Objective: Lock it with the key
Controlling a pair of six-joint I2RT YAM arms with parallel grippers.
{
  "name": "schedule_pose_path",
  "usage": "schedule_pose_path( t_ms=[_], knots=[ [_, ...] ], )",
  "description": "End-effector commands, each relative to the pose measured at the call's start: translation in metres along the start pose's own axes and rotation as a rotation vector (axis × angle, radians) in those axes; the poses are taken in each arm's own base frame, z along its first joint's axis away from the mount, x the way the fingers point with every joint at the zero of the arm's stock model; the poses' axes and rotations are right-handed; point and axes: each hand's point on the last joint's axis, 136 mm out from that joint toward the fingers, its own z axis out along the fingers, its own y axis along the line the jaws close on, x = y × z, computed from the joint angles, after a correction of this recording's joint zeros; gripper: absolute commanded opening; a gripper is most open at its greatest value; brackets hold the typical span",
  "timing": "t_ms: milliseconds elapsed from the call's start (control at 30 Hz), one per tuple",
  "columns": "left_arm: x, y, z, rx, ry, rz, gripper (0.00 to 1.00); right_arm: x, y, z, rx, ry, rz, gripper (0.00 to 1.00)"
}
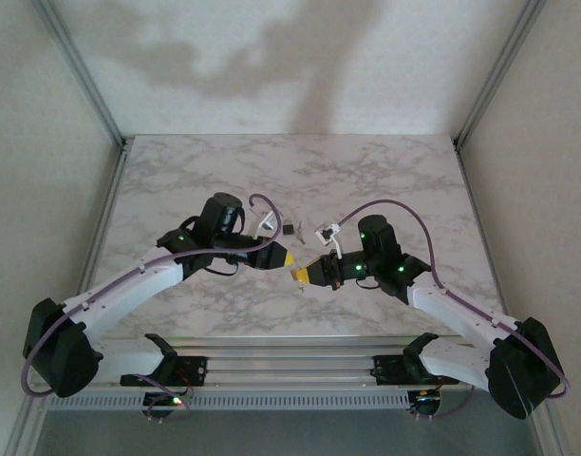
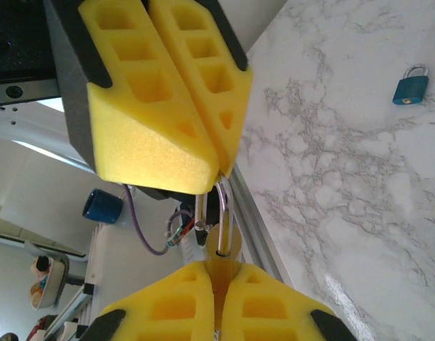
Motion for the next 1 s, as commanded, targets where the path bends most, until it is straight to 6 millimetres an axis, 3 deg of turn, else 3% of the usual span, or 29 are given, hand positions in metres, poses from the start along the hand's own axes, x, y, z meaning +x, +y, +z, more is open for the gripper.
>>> schedule_pose_path(
  t_ms=[0,167,300,400,500,633,833,900,967],
  knots=[
    [0.006,0.003,-0.001,-0.024,0.001,0.014,0.00,-0.007,0.017,0.001,-0.051,0.002,-0.053,0.00],
    [0.009,0.001,0.000,-0.001,0.007,0.019,0.03,-0.007,0.019,0.001,-0.062,0.001,-0.056,0.00],
    [0.011,-0.001,-0.001,0.006,-0.001,0.032,0.28,-0.007,0.019,0.001,-0.066,0.002,-0.058,0.00],
    [0.014,-0.005,0.000,0.014,0.006,0.046,0.28,-0.007,0.020,0.001,-0.071,0.005,-0.056,0.00],
    [0.017,-0.006,0.002,0.018,0.019,0.052,0.18,-0.007,0.020,0.001,-0.072,0.004,-0.056,0.00],
    [0.015,-0.007,0.002,0.010,0.017,0.053,0.14,-0.006,0.021,0.002,-0.076,0.007,-0.055,0.00],
    [0.012,-0.005,0.002,-0.011,0.008,0.060,0.25,-0.004,0.021,0.004,-0.085,0.019,-0.054,0.00],
    [0.010,-0.005,0.000,-0.021,-0.003,0.066,0.33,-0.004,0.021,0.004,-0.084,0.020,-0.054,0.00],
    [0.009,-0.007,-0.002,-0.023,-0.011,0.075,0.33,-0.003,0.022,0.005,-0.087,0.025,-0.054,0.00]
  ],
)
